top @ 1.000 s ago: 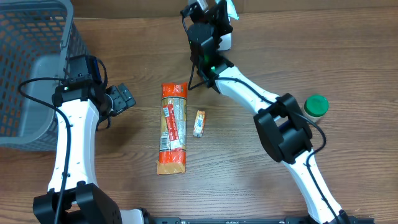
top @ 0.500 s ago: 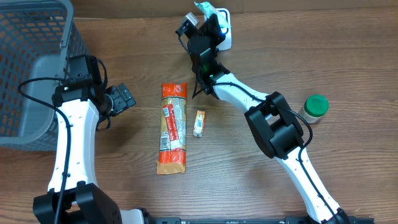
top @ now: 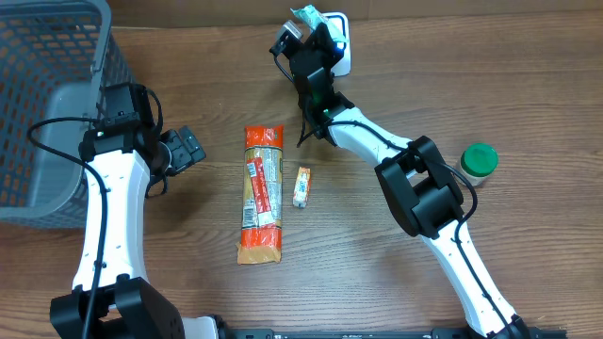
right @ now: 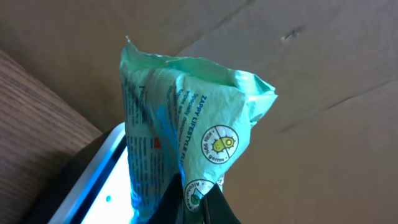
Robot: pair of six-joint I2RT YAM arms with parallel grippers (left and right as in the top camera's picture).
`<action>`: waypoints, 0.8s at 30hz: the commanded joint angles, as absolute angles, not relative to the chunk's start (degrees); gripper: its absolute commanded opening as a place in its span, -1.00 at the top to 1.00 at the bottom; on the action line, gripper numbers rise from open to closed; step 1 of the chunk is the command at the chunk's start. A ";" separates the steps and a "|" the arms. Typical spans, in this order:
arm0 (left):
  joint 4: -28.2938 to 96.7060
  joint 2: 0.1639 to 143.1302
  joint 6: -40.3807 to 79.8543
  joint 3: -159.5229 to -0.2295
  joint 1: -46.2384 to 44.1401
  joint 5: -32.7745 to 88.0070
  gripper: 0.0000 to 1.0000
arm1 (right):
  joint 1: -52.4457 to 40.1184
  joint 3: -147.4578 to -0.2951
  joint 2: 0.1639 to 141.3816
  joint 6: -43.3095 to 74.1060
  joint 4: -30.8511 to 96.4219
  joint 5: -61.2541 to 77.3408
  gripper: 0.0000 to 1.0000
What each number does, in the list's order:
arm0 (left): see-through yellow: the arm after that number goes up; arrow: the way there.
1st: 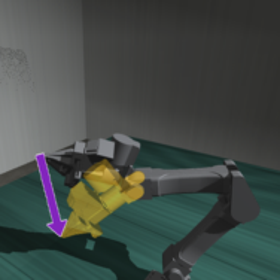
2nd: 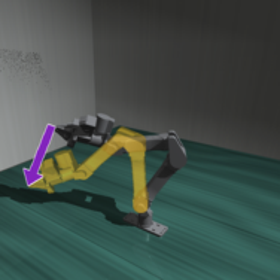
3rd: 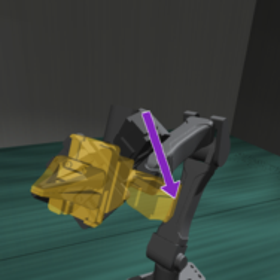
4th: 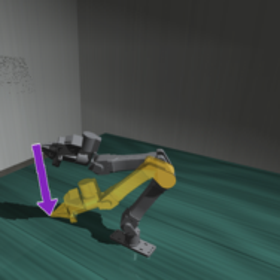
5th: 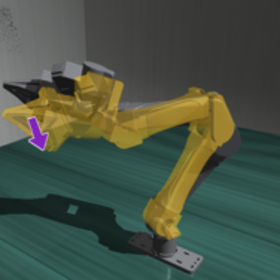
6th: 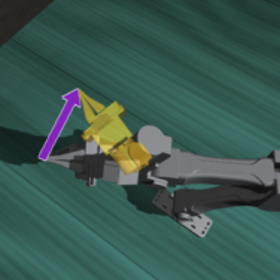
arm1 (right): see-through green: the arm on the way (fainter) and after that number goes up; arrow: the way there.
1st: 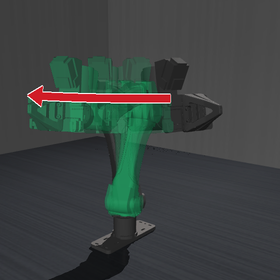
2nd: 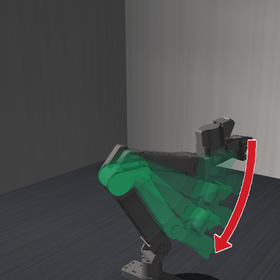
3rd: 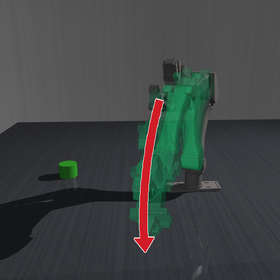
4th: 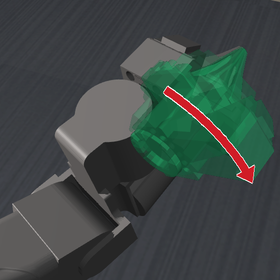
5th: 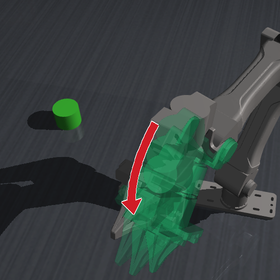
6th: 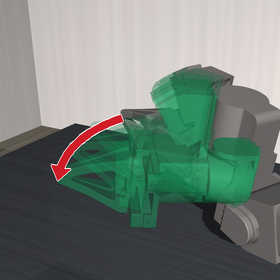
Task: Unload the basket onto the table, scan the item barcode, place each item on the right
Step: 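Hold the light-green packet in front of the scanner, then carry the packet right and lower it beside the jar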
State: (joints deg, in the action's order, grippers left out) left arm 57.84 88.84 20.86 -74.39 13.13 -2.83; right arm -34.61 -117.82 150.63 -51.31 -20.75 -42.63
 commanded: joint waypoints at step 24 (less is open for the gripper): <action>57.84 88.77 21.23 -74.37 13.10 -3.18 -1.00 | -35.24 -119.28 139.94 -42.83 -26.28 -61.71 0.93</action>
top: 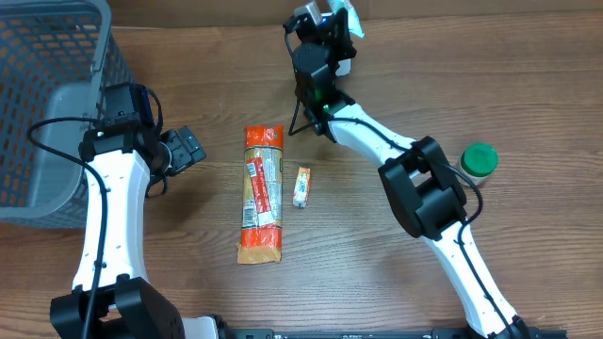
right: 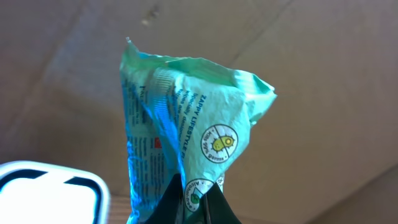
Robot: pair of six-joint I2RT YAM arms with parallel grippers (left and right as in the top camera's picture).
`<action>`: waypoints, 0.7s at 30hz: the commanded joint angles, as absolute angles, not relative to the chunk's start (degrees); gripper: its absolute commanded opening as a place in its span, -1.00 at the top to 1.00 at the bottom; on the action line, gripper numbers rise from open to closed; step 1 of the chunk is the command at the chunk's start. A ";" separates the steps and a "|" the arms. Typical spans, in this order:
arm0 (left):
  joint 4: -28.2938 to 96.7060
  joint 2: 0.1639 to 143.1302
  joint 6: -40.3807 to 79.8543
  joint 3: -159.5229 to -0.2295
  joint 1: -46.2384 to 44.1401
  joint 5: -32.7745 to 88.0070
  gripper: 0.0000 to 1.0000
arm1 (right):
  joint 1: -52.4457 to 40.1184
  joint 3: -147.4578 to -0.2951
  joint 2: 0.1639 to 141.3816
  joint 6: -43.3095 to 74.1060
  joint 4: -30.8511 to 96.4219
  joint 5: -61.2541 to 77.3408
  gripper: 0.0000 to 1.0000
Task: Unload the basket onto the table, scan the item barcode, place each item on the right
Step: 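Carry the packet right and lower it beside the jar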
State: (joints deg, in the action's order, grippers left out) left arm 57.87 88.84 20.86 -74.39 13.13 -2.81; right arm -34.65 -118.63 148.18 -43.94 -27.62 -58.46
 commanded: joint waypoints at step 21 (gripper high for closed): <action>57.84 88.77 21.23 -74.37 13.10 -3.18 -0.99 | -27.03 -118.17 117.84 13.93 74.37 -20.97 0.93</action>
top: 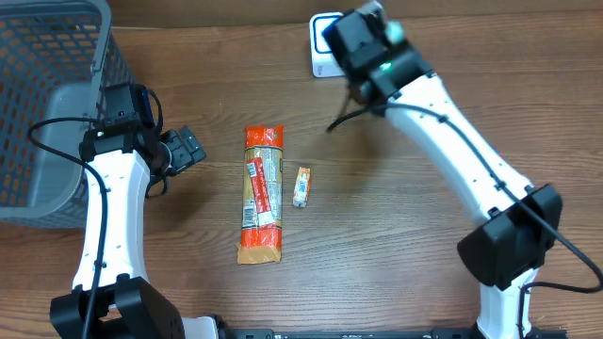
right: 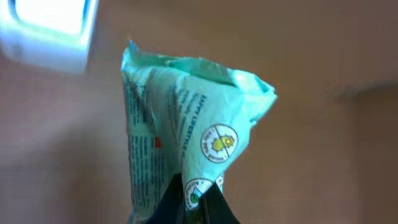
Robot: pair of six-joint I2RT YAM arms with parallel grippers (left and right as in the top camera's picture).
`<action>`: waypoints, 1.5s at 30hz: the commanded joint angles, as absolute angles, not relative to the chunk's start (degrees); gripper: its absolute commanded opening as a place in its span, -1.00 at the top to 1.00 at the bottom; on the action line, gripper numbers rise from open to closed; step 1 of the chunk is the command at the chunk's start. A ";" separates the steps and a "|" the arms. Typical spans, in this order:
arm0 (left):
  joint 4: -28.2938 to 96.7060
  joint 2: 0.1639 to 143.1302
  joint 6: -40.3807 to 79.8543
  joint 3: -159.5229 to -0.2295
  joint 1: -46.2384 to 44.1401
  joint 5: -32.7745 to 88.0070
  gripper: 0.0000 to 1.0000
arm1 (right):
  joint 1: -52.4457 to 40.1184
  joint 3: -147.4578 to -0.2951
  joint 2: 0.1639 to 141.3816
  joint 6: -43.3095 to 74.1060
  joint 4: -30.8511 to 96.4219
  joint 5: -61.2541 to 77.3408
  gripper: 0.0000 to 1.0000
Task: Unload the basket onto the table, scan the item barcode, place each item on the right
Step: 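Carry the packet right and lower it beside the jar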
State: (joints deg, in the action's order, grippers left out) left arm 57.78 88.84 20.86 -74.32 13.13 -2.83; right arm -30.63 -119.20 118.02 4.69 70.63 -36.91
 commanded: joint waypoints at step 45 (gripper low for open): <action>57.84 88.77 21.23 -74.37 13.10 -3.18 -0.99 | -16.64 -88.44 117.95 14.26 67.02 2.98 -0.31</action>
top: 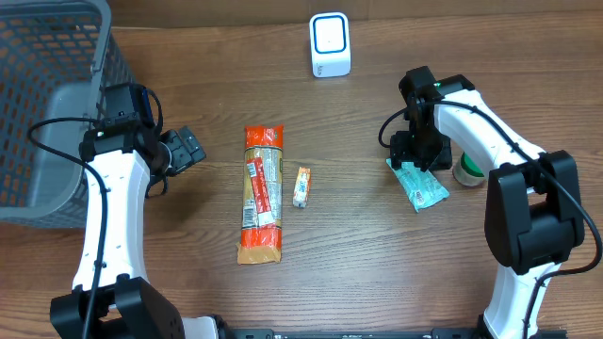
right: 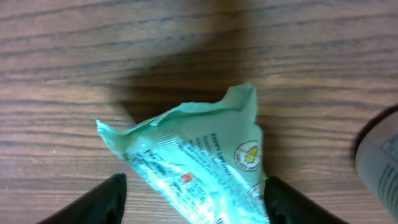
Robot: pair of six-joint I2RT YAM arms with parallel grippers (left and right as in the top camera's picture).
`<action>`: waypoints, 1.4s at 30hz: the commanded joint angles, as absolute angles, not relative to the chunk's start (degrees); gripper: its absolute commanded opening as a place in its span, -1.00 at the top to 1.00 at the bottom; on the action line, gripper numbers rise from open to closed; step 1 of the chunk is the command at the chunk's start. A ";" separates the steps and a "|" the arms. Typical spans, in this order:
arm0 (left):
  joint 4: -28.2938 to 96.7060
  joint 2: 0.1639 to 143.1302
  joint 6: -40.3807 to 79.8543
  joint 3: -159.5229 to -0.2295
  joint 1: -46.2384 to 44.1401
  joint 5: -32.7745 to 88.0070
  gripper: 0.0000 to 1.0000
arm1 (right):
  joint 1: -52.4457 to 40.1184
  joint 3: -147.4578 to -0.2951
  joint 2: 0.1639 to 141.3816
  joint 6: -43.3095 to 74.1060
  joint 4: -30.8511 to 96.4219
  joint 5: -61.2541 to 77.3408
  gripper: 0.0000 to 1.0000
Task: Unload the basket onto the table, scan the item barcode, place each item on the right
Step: 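Carry the packet right and lower it beside the jar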
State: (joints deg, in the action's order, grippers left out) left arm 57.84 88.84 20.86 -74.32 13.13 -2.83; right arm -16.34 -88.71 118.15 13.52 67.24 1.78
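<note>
The white barcode scanner [top: 330, 44] stands at the back of the table, its face lit. A crumpled green packet [top: 420, 185] lies flat on the wood at the right. My right gripper [top: 415, 153] hangs just above it. In the right wrist view the green packet [right: 199, 165] lies between my open right gripper's [right: 196, 208] black fingertips [right: 93, 200], and neither touches it. My left gripper [top: 185, 149] hovers beside the basket with nothing in it. Whether it is open is not clear.
A long orange packet [top: 262, 193] and a small orange-and-white item [top: 301, 186] lie mid-table. A green-lidded jar [top: 468, 170] stands just right of the green packet, partly behind my right arm. A grey wire basket [top: 52, 113] fills the left side.
My right gripper was shut on the green packet, held up just right of the scanner. Now the packet lies on the table beside the jar and the gripper is open over it.
My right gripper held the green packet at the scanner's lit face, then still by the scanner at a different angle. Then it held the packet off to the scanner's right. Now the packet rests on the table at the right, let go. The left arm has not moved.
</note>
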 commanded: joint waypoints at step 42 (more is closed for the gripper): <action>57.84 88.77 21.23 -74.37 13.10 -3.18 -1.00 | -17.74 -64.25 108.12 13.02 46.17 -4.01 0.42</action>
State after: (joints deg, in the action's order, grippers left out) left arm 57.84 88.84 20.86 -74.30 13.13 -2.83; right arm -19.51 -65.67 107.90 13.26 45.47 -0.47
